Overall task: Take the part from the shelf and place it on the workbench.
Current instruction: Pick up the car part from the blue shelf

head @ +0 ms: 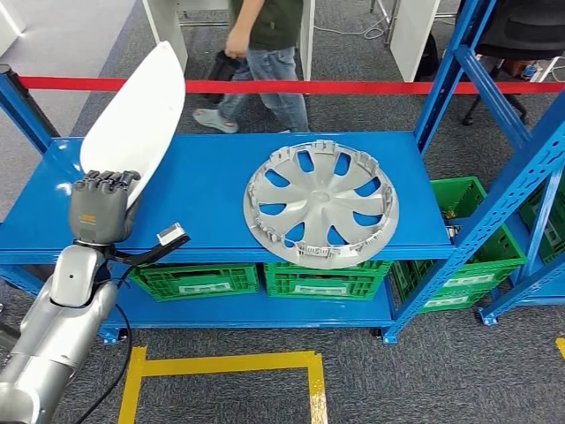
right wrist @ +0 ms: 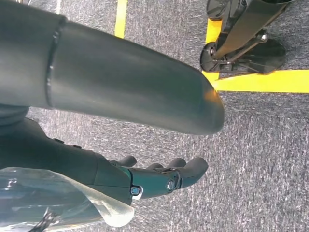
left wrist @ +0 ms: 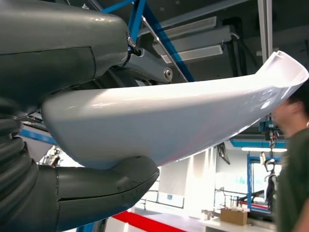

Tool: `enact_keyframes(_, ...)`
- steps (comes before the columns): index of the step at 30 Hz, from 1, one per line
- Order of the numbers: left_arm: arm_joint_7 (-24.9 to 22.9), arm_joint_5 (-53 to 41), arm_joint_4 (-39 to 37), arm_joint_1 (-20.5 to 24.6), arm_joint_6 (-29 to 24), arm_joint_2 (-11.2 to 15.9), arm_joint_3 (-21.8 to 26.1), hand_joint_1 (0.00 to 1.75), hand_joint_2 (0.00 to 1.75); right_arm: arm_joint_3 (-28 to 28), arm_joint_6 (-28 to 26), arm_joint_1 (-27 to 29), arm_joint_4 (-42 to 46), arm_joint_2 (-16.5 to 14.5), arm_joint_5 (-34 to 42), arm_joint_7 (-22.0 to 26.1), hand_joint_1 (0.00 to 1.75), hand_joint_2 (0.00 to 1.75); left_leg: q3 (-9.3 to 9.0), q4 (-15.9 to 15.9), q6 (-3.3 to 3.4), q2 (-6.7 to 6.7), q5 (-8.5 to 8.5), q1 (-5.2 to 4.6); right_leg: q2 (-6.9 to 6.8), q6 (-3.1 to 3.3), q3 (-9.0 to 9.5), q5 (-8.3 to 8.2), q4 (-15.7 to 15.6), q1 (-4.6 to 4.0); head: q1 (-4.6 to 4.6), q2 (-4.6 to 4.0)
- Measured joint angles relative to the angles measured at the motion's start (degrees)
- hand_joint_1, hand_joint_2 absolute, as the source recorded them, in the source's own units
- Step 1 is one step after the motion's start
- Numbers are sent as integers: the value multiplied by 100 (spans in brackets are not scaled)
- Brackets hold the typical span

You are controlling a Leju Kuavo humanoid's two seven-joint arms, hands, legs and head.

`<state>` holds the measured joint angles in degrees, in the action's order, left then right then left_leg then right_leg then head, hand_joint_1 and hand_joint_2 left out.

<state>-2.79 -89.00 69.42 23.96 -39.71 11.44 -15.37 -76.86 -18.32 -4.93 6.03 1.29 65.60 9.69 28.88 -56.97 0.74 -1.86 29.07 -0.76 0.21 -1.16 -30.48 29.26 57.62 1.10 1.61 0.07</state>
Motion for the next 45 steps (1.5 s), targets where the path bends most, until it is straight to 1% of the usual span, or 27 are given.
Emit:
enact_keyframes(7, 116, 320, 30, 6, 7, -17, -55, 175, 175, -2, 2, -2, 0, 0, 11, -84, 0, 0, 0, 0, 0, 1, 0, 0, 1, 0, -2, 0, 0, -1, 0, 0)
enact_keyframes(13, 224, 551, -142, 106, 61, -46, -111, 175, 175, -11, -2, -7, -1, 2, -11, -237, 0, 0, 1, 0, 0, 2, 0, 0, 3, 0, -2, 0, 0, -1, -1, 0)
enact_keyframes(16, 231, 594, -216, 151, 72, -55, -131, 175, 175, -39, -114, -10, -2, 2, -41, -322, 0, 0, 1, 0, 0, 3, 0, 0, 6, 0, -3, 0, 0, 0, 0, 0)
enact_keyframes(19, 199, 618, -264, 169, 60, -70, -144, 175, 175, -102, -587, -26, -3, 2, -105, -441, 0, 0, 2, 0, 0, 4, 0, -1, 6, 0, -3, 0, 0, 0, 1, 0)
enact_keyframes(22, 100, 527, -277, 169, 48, -88, -153, 175, 175, -172, -1474, -65, -20, 2, -131, -474, 0, 0, 2, 0, 0, 4, 0, -1, 7, 0, -3, 0, 0, 0, 0, 0)
enact_keyframes(24, 44, 451, -277, 165, 49, -96, -159, 175, 175, -213, -1950, -100, -45, 1, -130, -474, 0, 0, 2, 0, 0, 5, 0, 0, 7, 0, -4, 0, 0, 0, 0, 0)
enact_keyframes(26, 18, 414, -276, 162, 50, -103, -164, 175, 175, -253, -2116, -128, -70, 0, -130, -473, 0, 0, 2, 0, 0, 4, 0, 0, 7, 0, -3, 0, 0, 0, -1, 0)
enact_keyframes(30, -2, 379, -277, 159, 50, -109, -174, 175, 175, -290, -2137, -150, -112, 0, -109, -451, 0, 0, 2, 0, 0, 5, 0, 0, 7, 0, -4, -1, 0, 0, 0, 0)
enact_keyframes(32, -5, 351, -275, 160, 50, -114, -181, 175, 175, -291, -2072, -154, -126, 0, -80, -439, 0, 0, 2, 0, 0, 4, 0, 0, 7, 0, -4, -1, 0, 0, 1, 0)
enact_keyframes(34, -1, 331, -277, 161, 50, -116, -191, 175, 175, -291, -1803, -155, -116, 0, -25, -405, 0, 0, 2, 0, 0, 4, 0, 0, 7, 0, -4, 0, 0, 0, 1, 0)
enact_keyframes(39, 101, 361, -286, 174, 44, -121, -220, 175, 175, -278, -386, -139, -64, 0, 185, -37, 0, 0, 3, 0, 0, 5, 0, 0, 8, 0, -5, 0, 0, -1, 0, 0)
enact_keyframes(41, 144, 399, -293, 182, 46, -121, -228, 175, 175, -272, 0, -128, -44, -1, 204, 102, 0, 0, 3, 0, 0, 5, 0, 0, 8, 0, -5, 0, 0, -1, 1, 0)
enact_keyframes(43, 178, 434, -297, 194, 49, -120, -233, 175, 175, -272, 205, -116, -21, -3, 205, 207, 0, 0, 3, 0, 0, 5, 0, 0, 8, 0, -5, 0, 0, 0, 1, 0)
enact_keyframes(45, 199, 455, -297, 207, 50, -117, -237, 175, 175, -272, 296, -111, -1, -4, 206, 270, 0, 0, 3, 0, 0, 5, 0, 0, 8, 0, -5, 0, 0, 0, 1, 0)
